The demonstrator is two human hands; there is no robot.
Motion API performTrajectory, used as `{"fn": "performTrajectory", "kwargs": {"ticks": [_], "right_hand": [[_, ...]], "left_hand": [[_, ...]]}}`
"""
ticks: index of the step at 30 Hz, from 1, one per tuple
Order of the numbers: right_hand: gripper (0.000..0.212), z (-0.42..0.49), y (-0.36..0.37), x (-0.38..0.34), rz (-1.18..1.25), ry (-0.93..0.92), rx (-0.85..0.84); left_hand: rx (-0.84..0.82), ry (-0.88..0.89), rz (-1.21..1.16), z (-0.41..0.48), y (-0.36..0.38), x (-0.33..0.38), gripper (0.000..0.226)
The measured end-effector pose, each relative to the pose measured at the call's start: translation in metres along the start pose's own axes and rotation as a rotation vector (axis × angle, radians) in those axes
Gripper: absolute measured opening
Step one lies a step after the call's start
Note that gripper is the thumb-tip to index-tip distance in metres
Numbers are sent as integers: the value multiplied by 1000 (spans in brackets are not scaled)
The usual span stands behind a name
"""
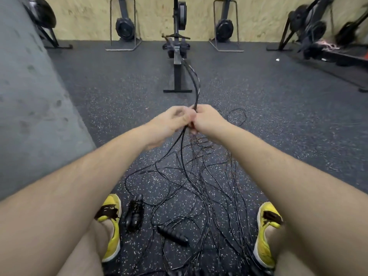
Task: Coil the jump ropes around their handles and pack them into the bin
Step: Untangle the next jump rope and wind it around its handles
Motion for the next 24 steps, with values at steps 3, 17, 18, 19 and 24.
{"fn": "performTrajectory", "kwargs": {"ticks": [3, 17, 18, 19, 24], "right_hand": [[26, 12, -17, -2, 334, -61, 60], [17, -14, 9, 11, -117, 2, -78], [18, -14, 1, 8, -96, -29, -7], [19, -14, -8, 4, -78, -60, 67], [19, -13, -40, -5, 60, -87, 270]], "left_hand": [[-203, -183, 160, 3, 21, -26, 28], [196, 152, -383, 30, -3, 41, 34], [157, 115, -358, 28, -1, 35, 38], [86, 78, -355, 25, 5, 29, 42], [-201, -159, 31, 7, 32, -17, 27]]}}
Point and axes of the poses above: each hand's wrist, its own z-axis towards the middle knuckle, its own y-axis out of the palm, x = y × z, the point moved 5 cm from there along z, towards the middle knuckle, and after that the axes turned 15 degrees about -x, right-handed, at the moved point
